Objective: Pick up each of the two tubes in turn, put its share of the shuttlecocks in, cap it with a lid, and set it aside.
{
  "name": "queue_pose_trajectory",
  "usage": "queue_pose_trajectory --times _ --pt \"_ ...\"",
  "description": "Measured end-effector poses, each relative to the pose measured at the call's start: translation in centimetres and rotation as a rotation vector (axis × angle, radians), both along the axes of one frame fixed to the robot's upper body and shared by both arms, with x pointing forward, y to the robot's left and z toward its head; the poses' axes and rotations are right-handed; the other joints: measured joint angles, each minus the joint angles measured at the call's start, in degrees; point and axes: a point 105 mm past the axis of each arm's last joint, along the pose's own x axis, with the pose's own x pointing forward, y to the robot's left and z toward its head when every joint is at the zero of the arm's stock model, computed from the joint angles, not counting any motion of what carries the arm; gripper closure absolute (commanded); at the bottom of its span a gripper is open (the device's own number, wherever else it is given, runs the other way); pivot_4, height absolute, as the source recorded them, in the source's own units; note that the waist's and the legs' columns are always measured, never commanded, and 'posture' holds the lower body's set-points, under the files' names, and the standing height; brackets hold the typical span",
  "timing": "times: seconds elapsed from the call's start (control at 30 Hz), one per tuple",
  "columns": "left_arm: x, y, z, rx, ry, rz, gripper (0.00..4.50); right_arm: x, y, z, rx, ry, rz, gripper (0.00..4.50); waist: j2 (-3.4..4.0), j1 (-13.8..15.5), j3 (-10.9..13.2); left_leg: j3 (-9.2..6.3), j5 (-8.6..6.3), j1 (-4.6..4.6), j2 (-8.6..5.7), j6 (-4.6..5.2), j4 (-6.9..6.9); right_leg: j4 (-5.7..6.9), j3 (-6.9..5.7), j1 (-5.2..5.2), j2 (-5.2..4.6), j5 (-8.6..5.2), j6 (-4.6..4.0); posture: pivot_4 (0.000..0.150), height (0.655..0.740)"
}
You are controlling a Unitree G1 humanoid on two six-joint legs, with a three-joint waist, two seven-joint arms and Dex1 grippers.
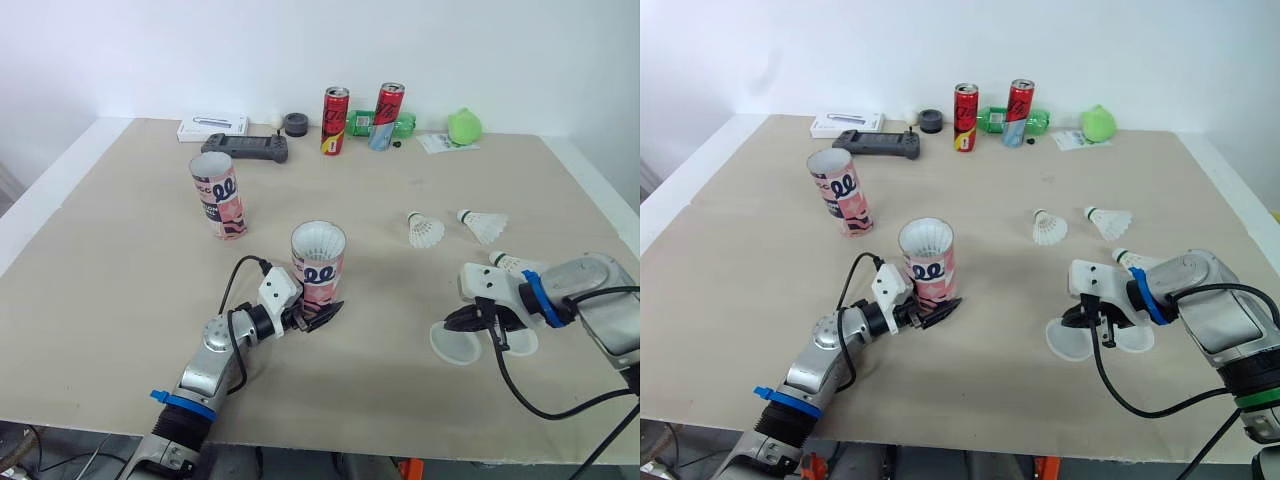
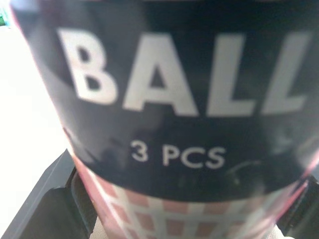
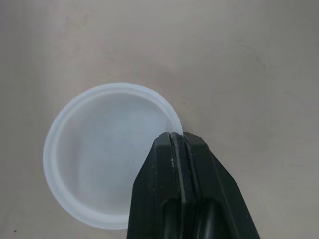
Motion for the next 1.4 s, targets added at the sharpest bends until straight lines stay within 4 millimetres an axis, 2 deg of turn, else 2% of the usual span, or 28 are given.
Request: queue_pose_trajectory --times 0.07,0.1,0.2,0.23,0.3,0.4,0.47,0.6,0.77,1.07,1.4 --pt "0.0 0.0 0.0 0.000 0.000 0.002 0.49 1.0 1.3 2.2 0.042 -0.055 0.025 4.45 0.13 -0.3 0.0 0.02 0.00 0.04 0.00 0.00 0.00 0.00 0.02 -0.02 0.01 0.02 0.03 0.150 0.7400" --pt "0.1 0.1 0.0 0.000 0.000 0.003 0.49 1.6 2.5 3.8 0.086 -0.091 0.049 4.45 0.21 -0.4 0.1 0.01 0.00 0.05 0.00 0.00 -0.01 0.00 0.02 -0.04 0.01 0.04 0.07 0.150 0.7400" --pt "0.1 0.0 0.0 0.002 0.000 0.002 0.49 2.2 6.2 9.6 0.205 -0.232 0.154 4.45 0.37 -0.4 0.1 -0.03 0.01 0.07 -0.01 0.01 -0.07 0.00 0.01 -0.03 0.03 0.04 0.08 0.150 0.7400" --pt "0.2 0.0 0.0 0.005 -0.001 0.003 0.49 2.4 8.8 13.0 0.267 -0.317 0.233 4.45 0.42 -0.6 0.1 0.00 0.00 0.06 0.00 0.00 -0.09 0.00 0.02 -0.08 0.02 0.03 0.06 0.150 0.7400" --pt "0.2 -0.2 0.0 0.009 -0.002 -0.003 0.49 2.2 11.4 16.2 0.306 -0.406 0.327 4.45 0.40 -0.6 0.1 -0.06 -0.01 0.05 0.00 -0.01 -0.17 0.00 0.01 -0.09 0.04 -0.02 -0.02 0.150 0.7400" --pt "0.3 -0.4 0.2 0.012 -0.008 -0.010 0.49 1.9 14.4 18.4 0.328 -0.460 0.429 4.45 0.39 -0.3 0.1 -0.10 -0.05 -0.05 -0.01 -0.07 -0.24 0.00 -0.02 -0.11 0.03 -0.10 -0.13 0.150 0.7400" --pt "0.3 -0.5 0.3 0.012 -0.011 -0.014 0.49 2.1 15.6 18.4 0.333 -0.450 0.462 4.45 0.37 -0.1 0.1 -0.11 -0.07 -0.14 -0.01 -0.11 -0.26 0.00 -0.03 -0.15 0.03 -0.14 -0.17 0.150 0.7400" --pt "0.4 -0.5 0.4 0.013 -0.016 -0.013 0.49 2.9 16.9 17.7 0.305 -0.417 0.476 4.45 0.39 0.0 0.1 -0.14 -0.09 -0.36 -0.02 -0.14 -0.28 0.00 -0.04 -0.35 0.04 -0.01 0.07 0.150 0.7400" --pt "0.4 -0.4 0.4 0.017 -0.018 -0.011 0.49 2.6 18.3 17.0 0.233 -0.401 0.554 4.45 0.43 0.0 0.1 -0.16 -0.09 -0.37 -0.02 -0.13 -0.32 0.01 -0.06 -0.38 0.06 -0.01 0.07 0.150 0.7400" --pt "0.4 -0.4 0.4 0.021 -0.020 -0.010 0.49 2.6 19.3 16.3 0.164 -0.399 0.600 4.45 0.44 -0.1 0.1 -0.16 -0.09 -0.37 -0.01 -0.13 -0.32 0.02 -0.06 -0.38 0.06 -0.01 0.07 0.150 0.7400" --pt "0.4 -0.5 0.4 0.021 -0.021 -0.010 0.49 3.1 19.3 15.5 0.097 -0.406 0.611 4.45 0.44 -0.1 0.1 -0.16 -0.09 -0.37 -0.01 -0.13 -0.31 0.02 -0.07 -0.38 0.06 -0.01 0.07 0.150 0.7400"
